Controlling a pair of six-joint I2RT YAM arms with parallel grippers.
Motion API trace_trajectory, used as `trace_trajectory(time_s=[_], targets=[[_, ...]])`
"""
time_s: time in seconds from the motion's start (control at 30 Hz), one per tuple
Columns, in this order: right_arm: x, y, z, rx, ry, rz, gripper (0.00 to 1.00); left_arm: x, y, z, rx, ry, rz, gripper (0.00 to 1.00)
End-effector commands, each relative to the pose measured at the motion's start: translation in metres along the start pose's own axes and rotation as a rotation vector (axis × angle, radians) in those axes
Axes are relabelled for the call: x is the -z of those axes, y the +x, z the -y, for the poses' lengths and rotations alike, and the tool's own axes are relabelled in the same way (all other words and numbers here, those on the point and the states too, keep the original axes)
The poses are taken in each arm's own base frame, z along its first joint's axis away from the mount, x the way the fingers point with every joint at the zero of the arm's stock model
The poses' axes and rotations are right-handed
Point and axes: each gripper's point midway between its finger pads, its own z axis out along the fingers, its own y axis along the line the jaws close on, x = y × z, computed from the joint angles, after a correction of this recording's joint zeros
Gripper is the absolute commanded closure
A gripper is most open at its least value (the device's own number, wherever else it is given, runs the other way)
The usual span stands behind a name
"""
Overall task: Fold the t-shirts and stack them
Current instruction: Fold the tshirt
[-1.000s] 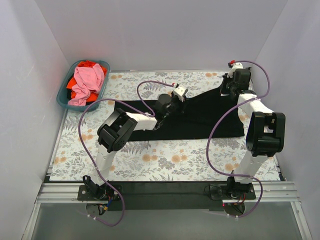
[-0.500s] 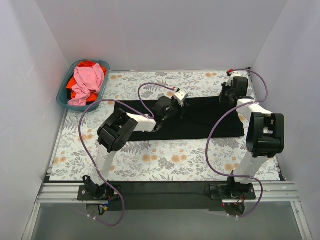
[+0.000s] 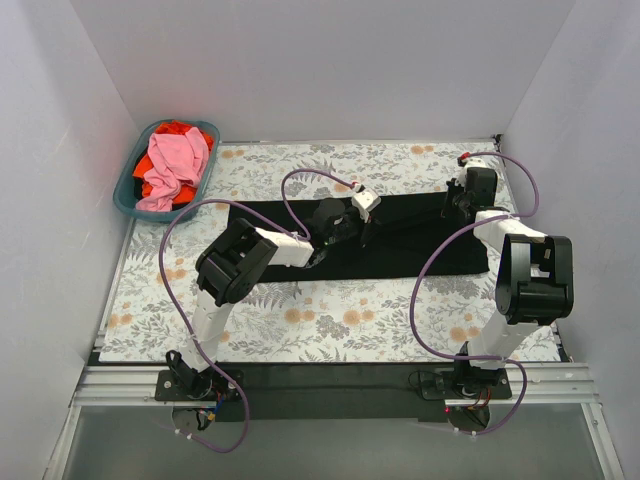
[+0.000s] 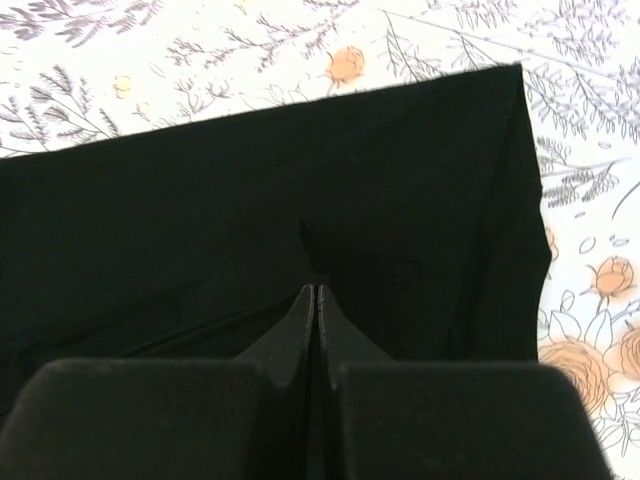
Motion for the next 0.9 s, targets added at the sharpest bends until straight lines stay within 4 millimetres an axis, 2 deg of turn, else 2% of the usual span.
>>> trace_trajectory(time_s=[0.0, 0.07, 0.23, 0.27, 0.37, 0.4, 0.43, 0.5, 0.53, 0.6, 0.63, 0.73, 0.77, 0.8, 0.83, 0.87], targets=[[-0.001, -0.011, 0.021, -0.039, 0.079, 0.057, 0.98, 0.006, 0.010, 0.009, -0.001, 0.026, -0.049, 0.91], [-0.004, -0.003, 0.022, -0.057, 0.080, 0.038, 0.96, 0.007, 0.015, 0.008, 0.006, 0.020, -0.064, 0.91], [-0.003, 0.003, 0.025, -0.078, 0.099, 0.030, 0.92, 0.012, 0.018, 0.012, 0.017, 0.025, -0.076, 0.83], [-0.002, 0.001, 0.025, -0.083, 0.097, 0.036, 0.81, 0.013, 0.017, 0.015, 0.016, 0.029, -0.075, 0.81], [0.005, 0.000, 0.020, -0.083, 0.073, 0.043, 0.71, 0.018, 0.014, 0.023, 0.015, 0.045, -0.072, 0.78], [0.007, 0.001, 0.018, -0.083, 0.064, 0.042, 0.67, 0.021, 0.006, 0.027, 0.014, 0.050, -0.060, 0.78], [0.012, -0.004, 0.015, -0.082, 0.051, 0.057, 0.61, 0.025, 0.008, 0.028, 0.017, 0.046, -0.061, 0.77], [0.018, -0.009, 0.011, -0.083, 0.036, 0.069, 0.57, 0.031, 0.001, 0.030, 0.049, 0.032, -0.042, 0.76], [0.023, -0.015, 0.000, -0.079, -0.023, 0.083, 0.53, 0.035, -0.016, 0.028, 0.059, 0.003, -0.004, 0.73], [0.026, -0.029, -0.013, -0.051, -0.086, 0.103, 0.49, 0.045, -0.020, 0.024, 0.113, -0.050, 0.007, 0.72], [0.026, -0.032, -0.024, -0.033, -0.138, 0.097, 0.47, 0.051, -0.034, 0.016, 0.123, -0.109, 0.031, 0.71], [0.022, -0.043, -0.051, 0.042, -0.224, 0.078, 0.47, 0.065, -0.032, 0.001, 0.184, -0.234, 0.001, 0.67], [0.021, -0.042, -0.067, 0.071, -0.258, 0.073, 0.47, 0.075, -0.042, -0.013, 0.201, -0.325, 0.017, 0.66], [0.020, -0.043, -0.073, 0.084, -0.275, 0.070, 0.47, 0.081, -0.043, -0.019, 0.222, -0.361, 0.011, 0.65], [0.015, -0.040, -0.080, 0.095, -0.307, 0.049, 0.47, 0.089, -0.035, -0.023, 0.282, -0.402, -0.026, 0.64], [0.015, -0.048, -0.088, 0.105, -0.332, 0.058, 0.47, 0.096, -0.033, -0.028, 0.311, -0.430, -0.039, 0.63]])
